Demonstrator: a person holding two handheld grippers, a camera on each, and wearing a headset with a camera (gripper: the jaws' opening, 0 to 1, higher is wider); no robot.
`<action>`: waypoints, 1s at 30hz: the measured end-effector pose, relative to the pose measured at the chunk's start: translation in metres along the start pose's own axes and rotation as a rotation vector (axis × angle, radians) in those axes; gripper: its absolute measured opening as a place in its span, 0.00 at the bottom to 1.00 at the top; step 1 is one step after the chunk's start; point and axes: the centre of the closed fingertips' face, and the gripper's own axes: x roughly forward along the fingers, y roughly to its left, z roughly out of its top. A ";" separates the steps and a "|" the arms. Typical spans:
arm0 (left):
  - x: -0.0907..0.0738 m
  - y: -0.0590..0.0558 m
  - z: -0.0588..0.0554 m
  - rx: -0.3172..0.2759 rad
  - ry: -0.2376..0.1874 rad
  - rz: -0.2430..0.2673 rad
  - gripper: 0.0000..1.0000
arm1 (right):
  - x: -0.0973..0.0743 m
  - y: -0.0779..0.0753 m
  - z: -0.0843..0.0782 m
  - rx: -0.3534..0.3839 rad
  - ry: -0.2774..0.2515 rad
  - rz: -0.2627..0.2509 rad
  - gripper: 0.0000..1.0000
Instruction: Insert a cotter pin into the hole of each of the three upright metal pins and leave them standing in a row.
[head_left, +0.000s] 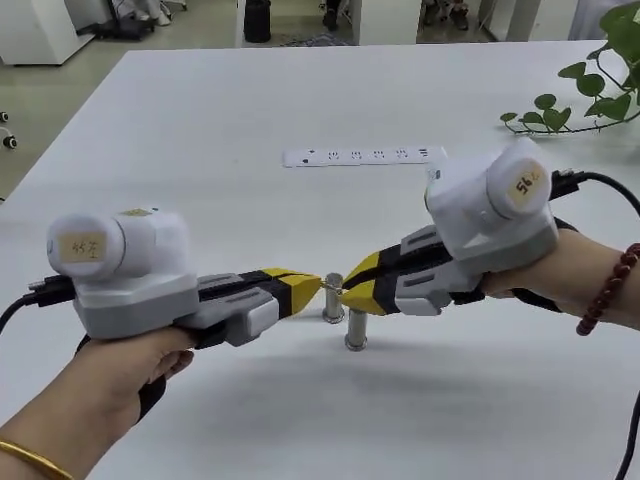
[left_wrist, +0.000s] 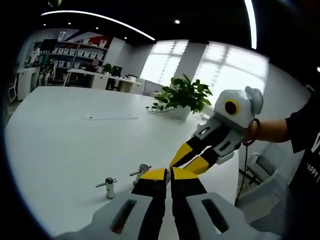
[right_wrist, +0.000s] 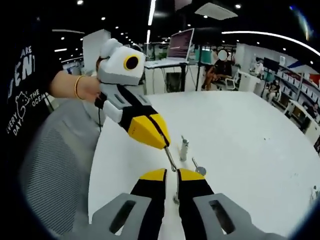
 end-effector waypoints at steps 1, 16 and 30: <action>-0.001 0.001 -0.002 0.007 0.001 0.000 0.00 | -0.001 -0.001 -0.001 0.021 -0.003 0.002 0.04; -0.013 -0.008 -0.004 0.083 -0.050 -0.083 0.00 | -0.002 0.012 -0.001 0.228 -0.077 0.093 0.07; -0.015 -0.021 0.001 0.072 -0.088 -0.160 0.00 | -0.001 0.026 0.000 0.250 -0.099 0.169 0.06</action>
